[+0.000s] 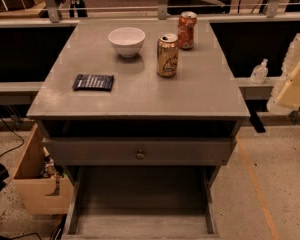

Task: Place rxbar blueberry into middle drawer

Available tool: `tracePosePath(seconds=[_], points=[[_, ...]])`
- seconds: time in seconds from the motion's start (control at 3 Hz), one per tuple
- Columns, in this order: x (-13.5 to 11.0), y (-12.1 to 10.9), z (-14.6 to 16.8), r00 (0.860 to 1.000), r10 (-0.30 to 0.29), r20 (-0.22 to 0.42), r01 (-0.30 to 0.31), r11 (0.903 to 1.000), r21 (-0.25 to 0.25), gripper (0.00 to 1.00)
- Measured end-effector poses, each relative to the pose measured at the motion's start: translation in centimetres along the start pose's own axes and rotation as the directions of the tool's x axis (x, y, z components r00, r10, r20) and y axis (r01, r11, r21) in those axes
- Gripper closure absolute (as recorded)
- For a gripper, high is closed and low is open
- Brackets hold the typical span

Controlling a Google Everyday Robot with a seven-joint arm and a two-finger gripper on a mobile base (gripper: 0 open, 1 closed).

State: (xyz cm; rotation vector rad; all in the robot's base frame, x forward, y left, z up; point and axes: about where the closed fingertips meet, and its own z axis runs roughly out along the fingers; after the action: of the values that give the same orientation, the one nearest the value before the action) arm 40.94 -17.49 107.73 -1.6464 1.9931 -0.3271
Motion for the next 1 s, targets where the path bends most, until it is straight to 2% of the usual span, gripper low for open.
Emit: tracePosePath(seconds=[0.33, 0.67, 1.0], points=[[0.0, 0.0, 0.0, 1.0, 0.0, 0.0, 0.0, 1.0, 0.0, 0.0], [-2.3, -0.6, -0.2, 0.995, -0.008, 0.1, 0.005, 0.9995, 0.032, 0.0], [-5.5, -1.5, 1.2, 0.958, -0.015, 0.285, -0.006, 0.9974, 0.072, 0.0]])
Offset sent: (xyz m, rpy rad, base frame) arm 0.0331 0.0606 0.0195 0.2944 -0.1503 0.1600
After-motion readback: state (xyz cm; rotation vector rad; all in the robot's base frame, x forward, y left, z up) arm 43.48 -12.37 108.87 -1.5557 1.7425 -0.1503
